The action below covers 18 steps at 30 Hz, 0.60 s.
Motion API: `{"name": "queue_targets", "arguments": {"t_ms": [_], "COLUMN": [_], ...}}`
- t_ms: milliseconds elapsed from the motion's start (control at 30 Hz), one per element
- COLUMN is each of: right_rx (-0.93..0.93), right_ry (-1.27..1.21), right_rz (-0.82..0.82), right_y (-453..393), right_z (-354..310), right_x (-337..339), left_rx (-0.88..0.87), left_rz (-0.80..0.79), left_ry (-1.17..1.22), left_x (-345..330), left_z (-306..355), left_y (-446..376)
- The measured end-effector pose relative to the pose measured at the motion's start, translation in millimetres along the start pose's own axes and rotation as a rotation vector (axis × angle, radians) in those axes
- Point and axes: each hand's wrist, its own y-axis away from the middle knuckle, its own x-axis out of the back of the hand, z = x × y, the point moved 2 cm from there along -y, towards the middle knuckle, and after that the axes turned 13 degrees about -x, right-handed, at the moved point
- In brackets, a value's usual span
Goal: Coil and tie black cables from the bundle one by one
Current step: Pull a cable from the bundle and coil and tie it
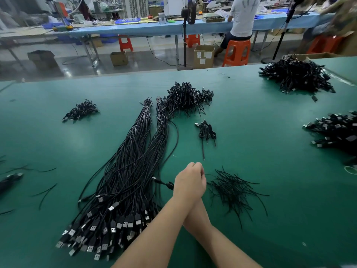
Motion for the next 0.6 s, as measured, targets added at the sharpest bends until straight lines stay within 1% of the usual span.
{"name": "queue_targets", "arguments": {"t_ms": [33,100,167,200,300,333,400,433,467,500,533,600], "right_rx": [0.019,0.004,-0.024,-0.044,-0.090,-0.106,-0.137,-0.138,-0.144,-0.150,-0.151,-0.141], "right_ry": [-0.048,-0.244,-0.337,-0.418,-0.494,-0.532,-0.587,-0.604,-0.622,-0.623,-0.612,-0.588], "right_rz": [0.006,0.131,0.204,0.223,0.233,0.229,0.252,0.259,0.260,0.256,0.250,0.244], "right_y": [3,9,16,17,14,13,12,11,11,12,12,12], "right_z": [-3,-2,-3,-3,-6,-6,-4,-4,-5,-6,-6,-6], "right_x": [3,10,17,18,18,18,20,21,23,25,26,27], "left_rx": [0.019,0.063,0.086,0.091,0.107,0.136,0.282,0.381,0.474,0.546,0.591,0.603], "left_rz": [0.057,0.181,0.303,0.359,0.529,0.590,0.684,0.699,0.681,0.624,0.535,0.342], "left_ry": [0.025,0.089,0.160,0.200,0.321,0.354,0.431,0.479,0.512,0.518,0.491,0.391], "left_x": [3,10,20,27,53,62,76,79,78,76,71,60], "left_z": [1,4,9,12,12,7,-14,-28,-42,-54,-64,-76], "left_y": [2,6,10,12,16,18,22,26,30,35,39,47]}}
